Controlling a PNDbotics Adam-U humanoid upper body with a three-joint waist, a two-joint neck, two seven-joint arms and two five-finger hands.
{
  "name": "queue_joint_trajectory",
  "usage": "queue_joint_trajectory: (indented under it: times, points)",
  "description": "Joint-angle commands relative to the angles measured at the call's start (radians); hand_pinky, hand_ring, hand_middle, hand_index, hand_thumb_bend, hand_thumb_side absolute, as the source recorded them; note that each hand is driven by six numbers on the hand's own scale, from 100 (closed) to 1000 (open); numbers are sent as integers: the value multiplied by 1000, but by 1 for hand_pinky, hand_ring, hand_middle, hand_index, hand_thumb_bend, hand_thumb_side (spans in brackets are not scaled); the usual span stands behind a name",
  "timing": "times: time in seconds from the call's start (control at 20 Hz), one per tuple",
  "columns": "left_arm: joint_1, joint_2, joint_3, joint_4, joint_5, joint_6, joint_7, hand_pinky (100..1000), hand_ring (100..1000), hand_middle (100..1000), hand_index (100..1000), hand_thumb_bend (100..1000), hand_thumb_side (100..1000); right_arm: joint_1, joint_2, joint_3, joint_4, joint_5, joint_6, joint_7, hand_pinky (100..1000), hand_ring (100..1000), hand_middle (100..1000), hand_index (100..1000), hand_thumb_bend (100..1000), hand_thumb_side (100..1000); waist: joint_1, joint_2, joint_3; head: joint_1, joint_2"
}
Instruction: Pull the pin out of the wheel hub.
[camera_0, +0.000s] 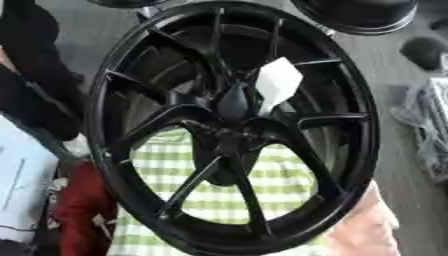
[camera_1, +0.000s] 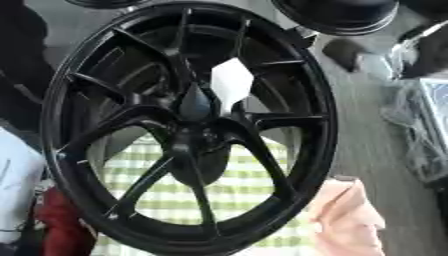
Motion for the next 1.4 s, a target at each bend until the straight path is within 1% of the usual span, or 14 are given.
queue_joint_trajectory:
  times: [0.05,0.1,0.25,0.35,0.5,0.55,0.6,0.8,0.95,1.05,1.2,1.4]
  points:
    - [-10,35,1,-11,2,0,-6,534,681,713,768,129,828,-15,-47,18,-11,64,-67,48,951,877,756,892,361,100,2,-26,3,-2,-16]
    - [-9,35,0,-11,2,1,-6,534,680,713,768,130,829,-17,-49,26,-11,80,-77,51,949,879,759,893,381,100,0,-26,3,-2,-16]
    - [-8,36,-2,-10,2,2,-8,535,680,713,768,129,829,-32,-44,53,-11,124,-90,50,948,879,759,892,399,119,-4,-25,6,-1,-12]
    - [-9,38,-2,-10,2,2,-8,535,679,713,768,128,828,-48,-38,69,-11,143,-87,44,945,879,759,891,409,124,-4,-25,6,-2,-5]
    - [-13,40,-3,-8,2,2,-9,535,679,712,768,128,828,-79,-34,97,-11,163,-71,45,947,883,760,895,399,111,-7,-25,12,-6,8]
    - [-14,41,-3,-8,2,3,-9,535,679,712,768,128,828,-87,-35,104,-11,165,-66,47,949,885,759,898,301,114,-8,-25,15,-7,12]
    - [-15,42,-4,-7,1,3,-10,535,678,712,768,129,828,-95,-36,110,-11,162,-65,50,951,886,760,901,374,100,-10,-25,19,-8,16]
    - [-20,45,-6,-5,2,4,-12,536,677,711,768,128,828,-109,-42,120,-11,119,-66,80,962,893,768,912,335,100,-15,-25,28,-12,22]
    - [-25,47,-7,-3,3,3,-13,536,677,711,768,128,827,-112,-50,121,-11,78,-68,121,967,895,771,916,320,100,-17,-25,32,-18,20]
    - [-29,47,-8,-2,3,4,-14,536,676,710,768,128,826,-121,-51,115,-11,55,-64,131,965,891,768,913,314,100,-18,-26,36,-21,16]
    - [-33,47,-11,-2,2,4,-17,536,676,710,768,128,826,-144,-39,111,-11,26,-42,121,963,887,764,915,296,100,-20,-26,42,-30,11]
    - [-40,44,-12,-2,2,4,-18,537,675,710,768,127,823,-189,-15,124,-11,18,15,112,961,878,758,918,271,100,-21,-27,61,-50,7]
